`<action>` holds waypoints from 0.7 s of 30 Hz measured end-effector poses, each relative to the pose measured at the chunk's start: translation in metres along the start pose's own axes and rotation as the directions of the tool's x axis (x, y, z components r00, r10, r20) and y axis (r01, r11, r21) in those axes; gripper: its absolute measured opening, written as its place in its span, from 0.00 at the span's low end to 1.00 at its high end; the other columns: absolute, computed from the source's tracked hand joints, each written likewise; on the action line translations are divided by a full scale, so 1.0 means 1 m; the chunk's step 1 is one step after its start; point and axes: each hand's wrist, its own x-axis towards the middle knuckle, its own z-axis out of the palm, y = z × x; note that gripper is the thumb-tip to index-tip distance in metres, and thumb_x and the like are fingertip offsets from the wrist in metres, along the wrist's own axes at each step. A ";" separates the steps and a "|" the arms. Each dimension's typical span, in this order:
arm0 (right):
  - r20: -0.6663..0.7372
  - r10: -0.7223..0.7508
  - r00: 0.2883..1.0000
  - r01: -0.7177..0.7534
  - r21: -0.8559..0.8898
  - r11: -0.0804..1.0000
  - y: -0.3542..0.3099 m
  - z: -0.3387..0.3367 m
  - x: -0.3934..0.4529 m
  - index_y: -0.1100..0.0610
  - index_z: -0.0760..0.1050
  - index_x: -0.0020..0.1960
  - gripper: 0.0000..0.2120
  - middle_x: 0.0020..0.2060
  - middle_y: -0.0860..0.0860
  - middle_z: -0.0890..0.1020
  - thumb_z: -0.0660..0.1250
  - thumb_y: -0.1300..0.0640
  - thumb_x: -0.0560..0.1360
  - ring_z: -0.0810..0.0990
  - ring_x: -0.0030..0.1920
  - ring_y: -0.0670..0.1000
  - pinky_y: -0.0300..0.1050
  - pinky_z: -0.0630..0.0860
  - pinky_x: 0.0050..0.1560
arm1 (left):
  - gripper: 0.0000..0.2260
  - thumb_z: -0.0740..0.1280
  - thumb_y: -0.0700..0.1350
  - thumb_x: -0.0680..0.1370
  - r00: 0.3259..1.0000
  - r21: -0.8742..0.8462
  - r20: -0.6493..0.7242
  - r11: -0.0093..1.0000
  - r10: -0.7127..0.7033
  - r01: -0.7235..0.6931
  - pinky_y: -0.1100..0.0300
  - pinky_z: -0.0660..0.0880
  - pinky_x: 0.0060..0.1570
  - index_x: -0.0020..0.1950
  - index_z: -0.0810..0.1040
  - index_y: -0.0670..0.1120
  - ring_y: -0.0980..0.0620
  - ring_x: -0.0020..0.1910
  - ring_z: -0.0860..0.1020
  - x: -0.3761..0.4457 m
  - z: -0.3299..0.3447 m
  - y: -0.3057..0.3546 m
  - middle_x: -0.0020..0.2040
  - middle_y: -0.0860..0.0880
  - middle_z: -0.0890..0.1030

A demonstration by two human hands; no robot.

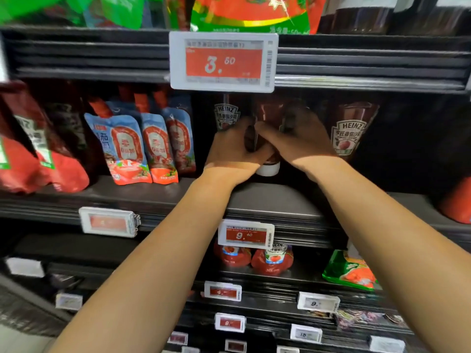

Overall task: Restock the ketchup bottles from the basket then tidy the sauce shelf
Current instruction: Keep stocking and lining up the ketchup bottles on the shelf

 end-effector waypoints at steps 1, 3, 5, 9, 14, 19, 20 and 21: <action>0.021 -0.020 1.000 0.020 0.017 1.000 0.000 -0.001 0.005 0.48 0.79 0.59 0.27 0.54 0.46 0.84 0.71 0.34 0.67 0.82 0.55 0.48 0.49 0.79 0.59 | 0.16 0.69 0.59 0.71 1.000 -0.001 -0.017 1.000 -0.011 0.011 0.62 0.78 0.43 0.50 0.78 0.48 0.51 0.43 0.83 0.001 0.001 0.000 0.43 0.52 0.84; 0.070 -0.055 0.996 0.050 0.065 0.997 0.003 -0.002 0.015 0.49 0.81 0.57 0.25 0.51 0.46 0.85 0.73 0.37 0.66 0.84 0.53 0.46 0.51 0.81 0.58 | 0.16 0.71 0.57 0.71 0.997 -0.020 -0.064 0.999 -0.045 0.044 0.58 0.80 0.44 0.51 0.80 0.47 0.53 0.41 0.83 0.001 0.000 -0.001 0.40 0.53 0.84; 0.078 -0.056 0.995 0.047 0.114 0.992 0.008 0.000 0.021 0.50 0.81 0.57 0.25 0.51 0.46 0.86 0.73 0.38 0.65 0.84 0.53 0.47 0.52 0.81 0.58 | 0.15 0.71 0.55 0.71 0.989 0.001 -0.125 0.997 -0.076 0.077 0.60 0.79 0.44 0.51 0.80 0.46 0.53 0.39 0.82 0.004 0.000 -0.004 0.39 0.53 0.83; 0.069 -0.059 0.996 0.038 0.275 0.961 0.023 0.010 0.017 0.50 0.79 0.62 0.25 0.54 0.47 0.86 0.74 0.42 0.68 0.84 0.56 0.47 0.55 0.79 0.63 | 0.14 0.71 0.48 0.74 0.984 0.016 -0.154 0.996 -0.084 0.088 0.61 0.78 0.46 0.57 0.80 0.44 0.55 0.41 0.80 0.005 0.004 -0.007 0.45 0.50 0.84; 0.164 -0.042 0.986 0.016 0.156 0.988 0.038 0.015 0.010 0.48 0.75 0.67 0.30 0.56 0.42 0.84 0.78 0.46 0.67 0.82 0.57 0.41 0.46 0.77 0.64 | 0.21 0.61 0.42 0.80 0.983 -0.121 -0.169 0.991 -0.075 0.055 0.61 0.73 0.60 0.73 0.71 0.40 0.46 0.60 0.80 0.009 0.004 0.008 0.62 0.42 0.81; 0.156 -0.047 0.987 0.020 0.172 0.985 0.037 0.012 0.006 0.50 0.76 0.68 0.30 0.58 0.45 0.84 0.80 0.53 0.68 0.81 0.57 0.41 0.30 0.74 0.56 | 0.22 0.60 0.43 0.81 1.000 -0.086 -0.017 0.996 -0.015 0.013 0.71 0.61 0.62 0.75 0.67 0.43 0.43 0.69 0.72 0.027 -0.005 0.022 0.71 0.42 0.75; 0.149 -0.051 0.988 0.022 0.186 0.982 0.037 0.012 0.006 0.50 0.76 0.68 0.29 0.58 0.45 0.84 0.79 0.54 0.69 0.81 0.57 0.41 0.30 0.74 0.55 | 0.22 0.59 0.41 0.81 1.000 -0.082 0.024 0.997 0.000 0.002 0.73 0.59 0.61 0.76 0.66 0.43 0.44 0.71 0.70 0.030 -0.007 0.022 0.72 0.42 0.73; 0.152 -0.056 0.987 0.027 0.191 0.981 0.037 0.013 0.006 0.49 0.76 0.68 0.29 0.58 0.45 0.84 0.79 0.54 0.69 0.81 0.58 0.42 0.32 0.75 0.57 | 0.22 0.58 0.39 0.81 0.998 -0.073 0.061 0.997 0.020 -0.016 0.75 0.58 0.63 0.77 0.66 0.43 0.45 0.73 0.68 0.033 -0.009 0.022 0.73 0.43 0.71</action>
